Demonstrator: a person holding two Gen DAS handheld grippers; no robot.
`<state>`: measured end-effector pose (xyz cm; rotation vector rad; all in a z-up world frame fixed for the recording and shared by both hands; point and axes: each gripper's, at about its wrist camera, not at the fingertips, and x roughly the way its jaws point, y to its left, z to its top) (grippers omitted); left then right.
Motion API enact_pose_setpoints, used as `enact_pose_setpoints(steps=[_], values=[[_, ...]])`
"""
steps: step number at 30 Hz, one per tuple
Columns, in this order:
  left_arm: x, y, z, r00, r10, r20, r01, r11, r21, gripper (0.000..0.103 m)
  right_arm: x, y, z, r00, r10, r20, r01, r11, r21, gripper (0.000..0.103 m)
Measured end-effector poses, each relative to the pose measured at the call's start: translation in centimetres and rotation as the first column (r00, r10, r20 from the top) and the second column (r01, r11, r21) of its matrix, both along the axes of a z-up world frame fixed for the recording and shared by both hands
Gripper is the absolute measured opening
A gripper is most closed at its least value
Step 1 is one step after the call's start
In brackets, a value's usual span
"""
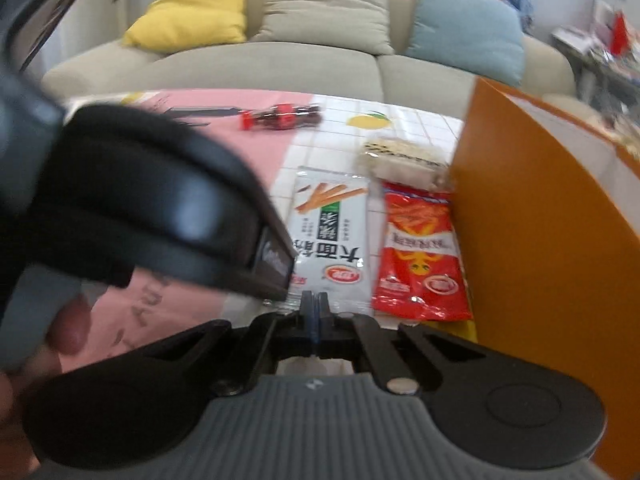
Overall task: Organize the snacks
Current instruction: 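Grasp the white stick-snack bag with the left tool while the right tool grasps the red spicy-strip bag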
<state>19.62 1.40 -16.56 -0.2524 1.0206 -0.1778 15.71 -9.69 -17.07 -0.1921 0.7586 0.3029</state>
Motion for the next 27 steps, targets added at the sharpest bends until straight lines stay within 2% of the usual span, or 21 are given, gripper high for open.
enact_pose_setpoints(steps=[3, 7, 8, 9, 12, 13, 15, 21, 25, 27], values=[[-1.0, 0.8, 0.1, 1.000, 0.020, -0.001, -0.020, 1.000, 0.006, 0.000, -0.7, 0.4, 0.4, 1.000, 0.002, 0.015, -0.001, 1.000, -0.026, 0.000], [-1.6, 2.0, 0.6, 0.999, 0.052, 0.015, -0.051, 0.997, -0.057, 0.001, -0.9, 0.2, 1.0, 0.992, -0.045, 0.115, 0.056, 0.994, -0.091, 0.003], [-1.5, 2.0, 0.8, 0.998, 0.051, 0.026, -0.049, 0.997, -0.067, 0.004, -0.8, 0.1, 1.0, 0.988, -0.072, 0.135, 0.087, 0.991, -0.105, 0.013], [-1.4, 1.9, 1.0, 0.998, 0.041, 0.040, -0.038, 0.996, -0.075, 0.008, -0.5, -0.3, 0.9, 0.986, -0.096, 0.139, 0.111, 0.988, -0.109, 0.030], [-0.6, 1.1, 1.2, 0.998, 0.008, 0.061, -0.003, 0.997, -0.074, 0.023, 0.4, -1.4, 0.9, 0.976, -0.174, 0.130, 0.186, 0.979, -0.086, 0.042], [-0.2, 0.8, 1.3, 0.998, 0.001, 0.066, 0.004, 0.997, -0.074, 0.025, 0.6, -1.7, 0.9, 0.972, -0.198, 0.129, 0.209, 0.975, -0.081, 0.041], [0.6, 0.5, 1.4, 0.997, -0.003, 0.073, 0.009, 0.997, -0.077, 0.027, 1.0, -2.0, 1.0, 0.972, -0.205, 0.117, 0.211, 0.977, -0.038, 0.050], [1.8, 1.0, 1.9, 0.997, 0.011, 0.078, -0.007, 0.999, -0.044, 0.040, 2.4, -1.2, 0.6, 0.957, -0.251, 0.146, 0.257, 0.966, -0.030, 0.048], [2.1, 1.4, 1.7, 0.997, 0.016, 0.075, -0.012, 0.998, -0.060, 0.043, 3.6, -1.4, 0.2, 0.945, -0.302, 0.123, 0.309, 0.950, -0.039, 0.045], [2.4, 1.2, 1.4, 0.998, 0.014, 0.064, -0.010, 0.997, -0.071, 0.052, 4.1, -2.0, 0.1, 0.941, -0.328, 0.089, 0.331, 0.943, -0.025, 0.046]])
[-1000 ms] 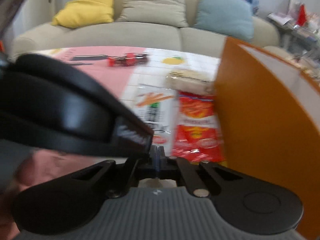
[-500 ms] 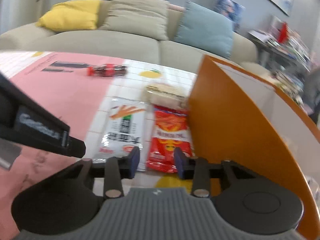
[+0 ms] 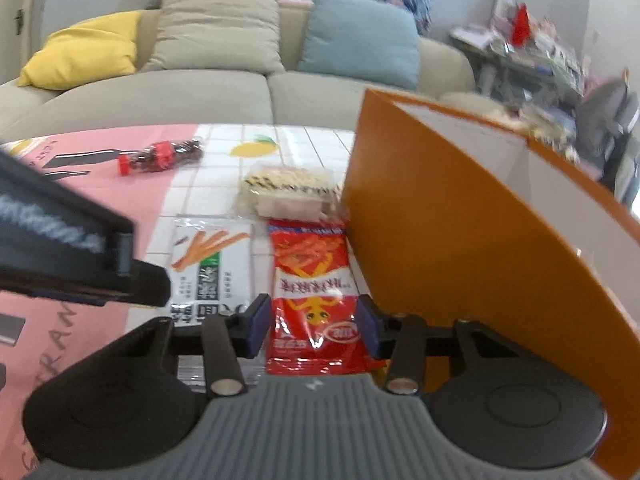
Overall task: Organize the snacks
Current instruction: 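Grasp the white stick-snack bag with the left tool while the right tool grasps the red spicy-strip bag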
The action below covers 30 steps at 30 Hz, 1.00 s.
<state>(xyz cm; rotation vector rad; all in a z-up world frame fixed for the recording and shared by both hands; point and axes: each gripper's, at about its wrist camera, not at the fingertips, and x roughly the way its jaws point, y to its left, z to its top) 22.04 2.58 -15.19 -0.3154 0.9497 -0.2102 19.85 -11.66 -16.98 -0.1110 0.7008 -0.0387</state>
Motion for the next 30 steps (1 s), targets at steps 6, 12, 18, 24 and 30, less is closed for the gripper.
enact_pose_setpoints(steps=[6, 12, 18, 24, 30], values=[[1.2, -0.9, 0.0, 1.000, -0.013, -0.011, 0.014, 1.000, 0.015, 0.062, 1.1, -1.1, -0.3, 0.999, -0.010, -0.044, 0.012, 0.999, 0.045, 0.073], [1.7, -0.6, 0.2, 1.000, -0.003, -0.025, 0.004, 0.999, 0.037, 0.062, 1.9, -2.6, -0.7, 0.995, -0.052, -0.084, 0.063, 0.988, 0.139, 0.060], [1.0, 0.4, 0.4, 0.999, 0.016, -0.042, -0.014, 0.998, 0.056, 0.062, 0.7, -1.1, -0.5, 0.994, 0.067, -0.087, -0.054, 0.988, 0.142, 0.052], [-0.2, 2.2, 0.3, 0.994, 0.077, -0.075, -0.067, 0.990, 0.127, 0.062, -1.7, 1.7, -0.2, 0.972, 0.212, -0.099, -0.195, 0.969, 0.151, 0.052], [-0.6, 2.7, -0.2, 0.987, 0.121, -0.105, -0.109, 0.988, 0.111, 0.078, -2.5, 1.7, 0.0, 0.986, 0.131, -0.099, -0.126, 0.990, 0.060, 0.061]])
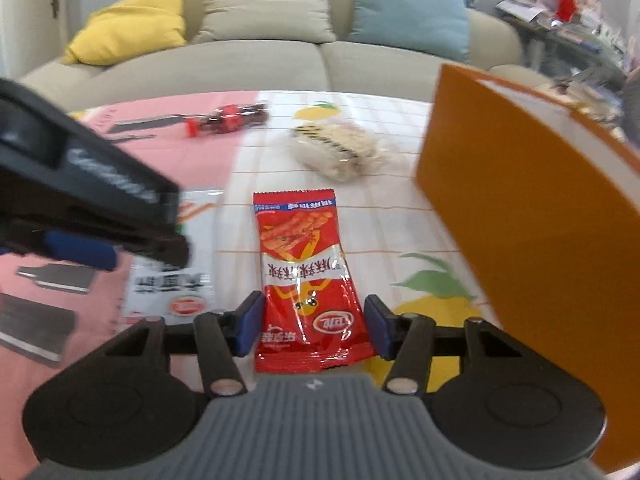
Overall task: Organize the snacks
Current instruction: 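Grasp the white stick-snack bag with the left tool while the right tool grasps the red spicy-strip bag, then lift both bags and carry them over the orange box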
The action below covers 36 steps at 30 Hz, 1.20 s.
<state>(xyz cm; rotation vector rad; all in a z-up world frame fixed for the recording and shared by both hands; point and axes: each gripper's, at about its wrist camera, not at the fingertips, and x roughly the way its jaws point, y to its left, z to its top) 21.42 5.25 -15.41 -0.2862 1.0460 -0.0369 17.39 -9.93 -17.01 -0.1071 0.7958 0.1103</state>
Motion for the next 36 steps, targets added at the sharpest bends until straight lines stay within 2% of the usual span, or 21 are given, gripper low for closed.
enact_pose_setpoints(steps=[3, 5, 13, 16, 18, 19, 21, 29, 36], values=[[0.7, -1.1, -0.4, 1.000, 0.005, -0.010, -0.005, 0.999, 0.042, 0.080, 0.3, -0.8, 0.0, 1.000, 0.004, -0.004, -0.004, 1.000, 0.002, 0.072], [1.2, -1.8, -0.5, 1.000, 0.006, -0.015, -0.005, 0.997, 0.081, 0.083, 0.6, -1.2, 0.0, 1.000, 0.017, 0.005, -0.017, 1.000, 0.007, 0.075], [3.2, -3.3, -1.0, 0.999, -0.007, -0.034, 0.014, 0.974, 0.228, 0.084, 2.6, -2.1, -0.7, 0.999, 0.044, 0.015, -0.045, 0.997, 0.062, 0.074], [3.0, -3.3, -1.1, 1.000, -0.017, -0.018, 0.021, 0.972, 0.232, 0.077, 2.6, -1.8, -0.8, 0.998, 0.059, 0.033, -0.061, 0.996, 0.065, 0.074], [2.7, -3.1, -0.9, 1.000, -0.028, -0.009, 0.030, 0.971, 0.239, 0.066, 2.8, -1.5, -0.8, 0.996, 0.078, 0.035, -0.080, 0.995, 0.067, 0.068], [2.4, -2.8, -0.9, 0.999, -0.032, -0.009, 0.034, 0.972, 0.234, 0.064, 2.8, -1.5, -0.8, 0.996, 0.083, 0.034, -0.085, 0.993, 0.076, 0.067], [2.0, -2.3, -0.8, 0.999, -0.048, -0.013, 0.049, 0.971, 0.234, 0.063, 2.9, -1.5, -0.7, 0.996, 0.083, 0.034, -0.085, 0.993, 0.077, 0.054], [-1.7, 0.4, -0.6, 0.998, -0.061, -0.023, 0.065, 0.973, 0.222, 0.059, 2.4, -1.3, -0.4, 0.996, 0.081, 0.020, -0.082, 0.995, 0.056, 0.044], [-5.9, 0.3, -0.4, 0.998, -0.062, -0.019, 0.064, 0.976, 0.207, 0.058, 0.6, -0.6, 0.2, 0.995, 0.096, -0.031, -0.095, 0.995, 0.040, 0.039]])
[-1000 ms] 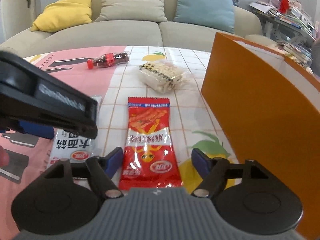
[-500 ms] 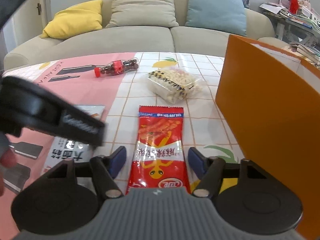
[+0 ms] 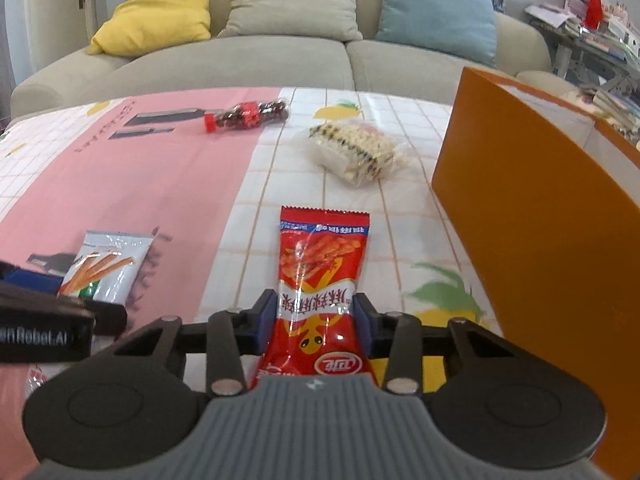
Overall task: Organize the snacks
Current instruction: 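Lift both bags and carry them over the orange box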
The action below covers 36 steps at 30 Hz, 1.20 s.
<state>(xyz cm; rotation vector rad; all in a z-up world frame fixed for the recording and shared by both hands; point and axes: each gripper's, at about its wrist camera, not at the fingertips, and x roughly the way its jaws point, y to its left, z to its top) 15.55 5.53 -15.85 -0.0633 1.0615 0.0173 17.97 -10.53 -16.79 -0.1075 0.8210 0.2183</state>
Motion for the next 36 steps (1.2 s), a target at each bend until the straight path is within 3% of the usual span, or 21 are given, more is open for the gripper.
enact_pose_setpoints(steps=[3, 9, 13, 20, 29, 36], values=[[-1.3, -0.3, 0.2, 1.000, 0.010, -0.009, -0.010, 1.000, -0.018, 0.056, -1.0, 0.1, 0.3, 0.999, 0.013, -0.032, -0.013, 1.000, -0.005, 0.035], [-4.0, 0.2, 0.9, 0.998, 0.058, -0.007, -0.059, 0.989, -0.134, 0.055, -2.4, -0.9, 1.3, 0.993, -0.038, -0.109, 0.044, 0.998, 0.055, 0.028], [-5.4, 1.1, 1.9, 0.995, 0.098, 0.006, -0.094, 0.972, -0.215, 0.055, -3.2, -2.2, 2.4, 0.985, -0.080, -0.154, 0.103, 0.983, 0.151, 0.027], [-6.3, 1.2, 5.4, 0.990, 0.125, 0.064, -0.099, 0.945, -0.312, 0.055, -5.5, -3.6, 6.1, 0.990, -0.079, -0.120, 0.107, 0.962, 0.251, 0.027], [-4.1, -3.6, 11.1, 0.991, 0.023, 0.131, 0.033, 0.909, -0.416, 0.055, -6.8, -9.5, 11.0, 0.989, -0.095, -0.114, 0.129, 0.931, 0.342, 0.025], [0.6, -11.3, 14.1, 0.975, -0.160, 0.155, 0.210, 0.896, -0.392, 0.055, -6.3, -16.1, 15.6, 0.995, -0.088, -0.047, 0.097, 0.963, 0.251, 0.025]])
